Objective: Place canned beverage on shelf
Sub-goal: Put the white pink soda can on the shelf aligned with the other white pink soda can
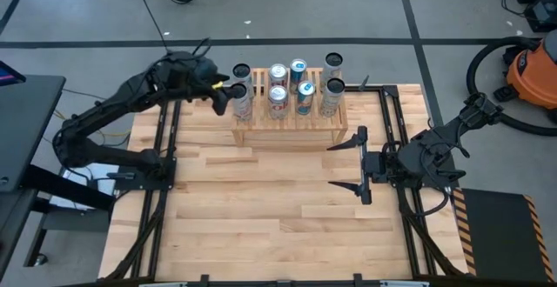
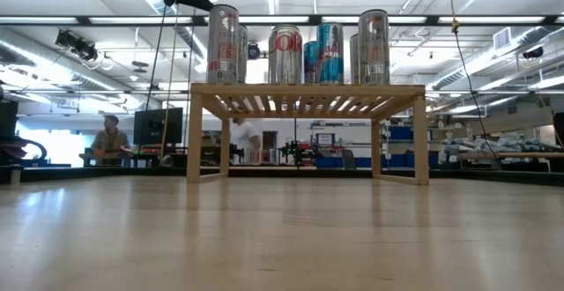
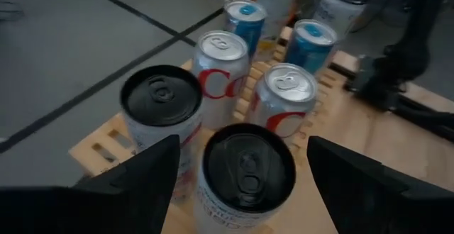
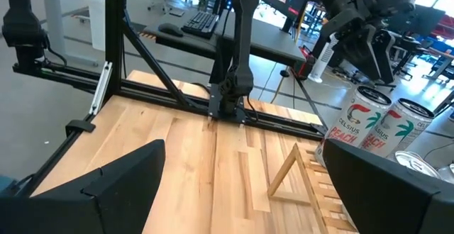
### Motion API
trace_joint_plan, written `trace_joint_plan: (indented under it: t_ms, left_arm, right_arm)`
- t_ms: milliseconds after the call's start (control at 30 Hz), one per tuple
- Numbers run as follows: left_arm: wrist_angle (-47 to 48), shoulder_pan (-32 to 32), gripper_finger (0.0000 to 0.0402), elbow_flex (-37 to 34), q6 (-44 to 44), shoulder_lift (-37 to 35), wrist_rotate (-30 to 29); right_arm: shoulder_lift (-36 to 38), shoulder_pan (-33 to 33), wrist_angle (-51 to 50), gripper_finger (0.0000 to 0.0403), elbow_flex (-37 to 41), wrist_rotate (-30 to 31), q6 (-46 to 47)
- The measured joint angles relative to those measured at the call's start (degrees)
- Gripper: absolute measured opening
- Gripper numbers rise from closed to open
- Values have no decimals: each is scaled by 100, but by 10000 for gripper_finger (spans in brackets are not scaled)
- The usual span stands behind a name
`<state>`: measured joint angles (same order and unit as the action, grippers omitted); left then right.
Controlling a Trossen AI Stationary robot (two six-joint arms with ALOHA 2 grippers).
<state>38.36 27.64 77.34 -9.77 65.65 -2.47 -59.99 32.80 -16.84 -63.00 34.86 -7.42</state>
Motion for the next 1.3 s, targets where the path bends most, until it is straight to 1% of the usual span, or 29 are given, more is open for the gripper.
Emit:
trace_joint_plan:
  t_ms: [100, 167, 333, 600, 700, 1133, 1300]
  left_arm:
    - [78, -114, 309, 0, 9, 2, -549]
    - [141, -158, 309, 0, 5, 2, -701]
    - [121, -309, 309, 0, -3, 18, -710]
    - [64, -510, 309, 0, -1, 365, -763]
    - [46, -516, 309, -2, 22, 472, -755]
    - [49, -498, 309, -2, 57, 487, -759]
    - [50, -501, 304, -2, 260, 487, -759]
  right_arm:
    - [0, 1, 0, 393, 0, -1, 0]
    - [0, 0, 0, 393, 0, -1, 21]
    - [0, 0, 0, 393, 0, -1, 134]
    - [0, 0, -4, 393, 0, -1, 146]
    - [0, 2, -7, 393, 0, -1, 146]
    - [0, 2, -13, 393, 0, -38, 146]
    - [0, 0, -12, 393, 0, -38, 146]
